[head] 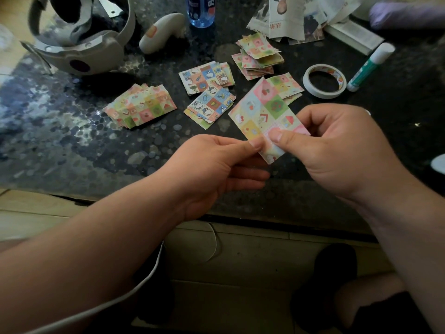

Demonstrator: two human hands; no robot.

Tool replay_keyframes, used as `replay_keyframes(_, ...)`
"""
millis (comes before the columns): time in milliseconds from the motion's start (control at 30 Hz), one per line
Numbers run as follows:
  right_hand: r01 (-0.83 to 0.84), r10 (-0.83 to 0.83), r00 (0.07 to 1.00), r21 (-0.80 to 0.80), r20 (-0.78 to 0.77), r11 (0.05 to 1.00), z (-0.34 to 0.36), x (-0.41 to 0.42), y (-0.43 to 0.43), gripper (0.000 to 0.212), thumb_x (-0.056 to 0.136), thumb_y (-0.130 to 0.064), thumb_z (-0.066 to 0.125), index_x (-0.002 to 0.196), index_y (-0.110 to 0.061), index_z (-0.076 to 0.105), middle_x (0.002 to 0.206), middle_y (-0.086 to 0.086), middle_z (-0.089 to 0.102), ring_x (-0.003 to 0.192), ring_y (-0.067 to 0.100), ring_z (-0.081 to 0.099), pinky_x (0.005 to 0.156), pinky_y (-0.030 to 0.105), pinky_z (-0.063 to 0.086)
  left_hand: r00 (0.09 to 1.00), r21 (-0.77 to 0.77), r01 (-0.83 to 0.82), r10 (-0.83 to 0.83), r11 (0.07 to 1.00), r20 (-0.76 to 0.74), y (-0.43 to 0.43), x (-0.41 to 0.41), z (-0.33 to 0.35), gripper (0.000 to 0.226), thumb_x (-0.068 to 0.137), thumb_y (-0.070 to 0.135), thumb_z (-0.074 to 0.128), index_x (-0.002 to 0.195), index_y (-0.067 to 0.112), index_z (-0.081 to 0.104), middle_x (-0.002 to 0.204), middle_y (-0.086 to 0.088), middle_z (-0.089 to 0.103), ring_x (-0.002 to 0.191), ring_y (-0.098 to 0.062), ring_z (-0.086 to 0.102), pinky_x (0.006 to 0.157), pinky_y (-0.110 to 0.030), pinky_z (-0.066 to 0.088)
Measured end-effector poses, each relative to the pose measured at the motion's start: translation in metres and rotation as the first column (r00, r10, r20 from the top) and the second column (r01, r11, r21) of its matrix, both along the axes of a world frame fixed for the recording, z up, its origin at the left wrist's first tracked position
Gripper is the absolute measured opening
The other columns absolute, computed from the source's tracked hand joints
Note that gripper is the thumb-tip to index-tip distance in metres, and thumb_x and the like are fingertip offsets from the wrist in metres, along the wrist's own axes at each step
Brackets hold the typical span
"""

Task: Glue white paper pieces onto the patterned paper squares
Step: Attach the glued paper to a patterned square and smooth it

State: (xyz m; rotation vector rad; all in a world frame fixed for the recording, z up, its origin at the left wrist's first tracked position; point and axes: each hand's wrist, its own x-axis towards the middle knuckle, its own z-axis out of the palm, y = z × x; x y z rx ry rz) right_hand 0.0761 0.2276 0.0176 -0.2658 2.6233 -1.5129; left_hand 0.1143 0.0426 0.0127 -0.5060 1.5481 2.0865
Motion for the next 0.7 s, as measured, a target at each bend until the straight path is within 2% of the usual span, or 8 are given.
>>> replay_keyframes(100,-0.005,0.005,1.0,0.017,0.005,1.0,0.0014,0.0008,-0.0006,0.02,0.086,-0.03,0.08,0.078,-0.013,0.074,0.074,0.006,0.074,0.073,0.03,0.071,0.066,0.056,0.058,1.0,0.009,-0.018,0.018,1.0,-0.013,0.0016,0.0,0.0,0.022,0.096,0.016,0.064,0.098,-0.004,0.073,0.087,-0.016,0.075,0.075,-0.023,0.073,0.078,-0.037,0.063)
replay_keyframes(200,-0.006,0.005,1.0,0.017,0.019,1.0,0.0036,0.0019,-0.0014,0.018,0.084,-0.028,0.083,0.078,-0.014,0.074,0.076,0.005,0.076,0.075,0.027,0.072,0.068,0.055,0.059,0.999,0.017,-0.035,0.035,0.999,-0.035,0.0029,0.0001,0.0005,0.017,0.095,0.013,0.063,0.09,-0.001,0.073,0.08,-0.014,0.074,0.073,-0.023,0.073,0.081,-0.039,0.061)
replay_keyframes(367,0.004,-0.005,1.0,0.016,0.026,1.0,0.0036,0.0018,-0.0017,0.017,0.083,-0.028,0.084,0.078,-0.016,0.074,0.076,-0.001,0.076,0.074,0.02,0.073,0.069,0.054,0.06,0.998,0.019,-0.037,0.038,0.999,-0.05,0.0029,0.0008,0.0006,0.018,0.096,0.011,0.061,0.094,-0.003,0.072,0.085,-0.017,0.075,0.076,-0.024,0.074,0.08,-0.038,0.061)
replay_keyframes(567,0.003,-0.003,1.0,0.003,0.028,1.0,0.0026,0.0021,-0.0022,0.017,0.082,-0.029,0.085,0.078,-0.016,0.075,0.076,0.001,0.076,0.073,0.023,0.073,0.068,0.055,0.06,0.998,0.034,-0.053,0.054,0.998,-0.042,0.0036,0.0004,-0.0002,0.016,0.095,0.012,0.063,0.093,-0.001,0.072,0.083,-0.015,0.075,0.074,-0.024,0.073,0.078,-0.038,0.062)
replay_keyframes(700,0.012,-0.012,1.0,-0.003,0.003,1.0,0.0027,0.0029,-0.0024,0.029,0.073,-0.042,0.085,0.078,-0.015,0.074,0.074,0.004,0.076,0.071,0.03,0.072,0.062,0.055,0.058,0.998,0.041,-0.024,0.026,0.999,-0.049,0.0037,0.0014,-0.0013,0.015,0.092,0.009,0.067,0.097,-0.004,0.072,0.082,-0.012,0.075,0.072,-0.02,0.073,0.076,-0.034,0.064)
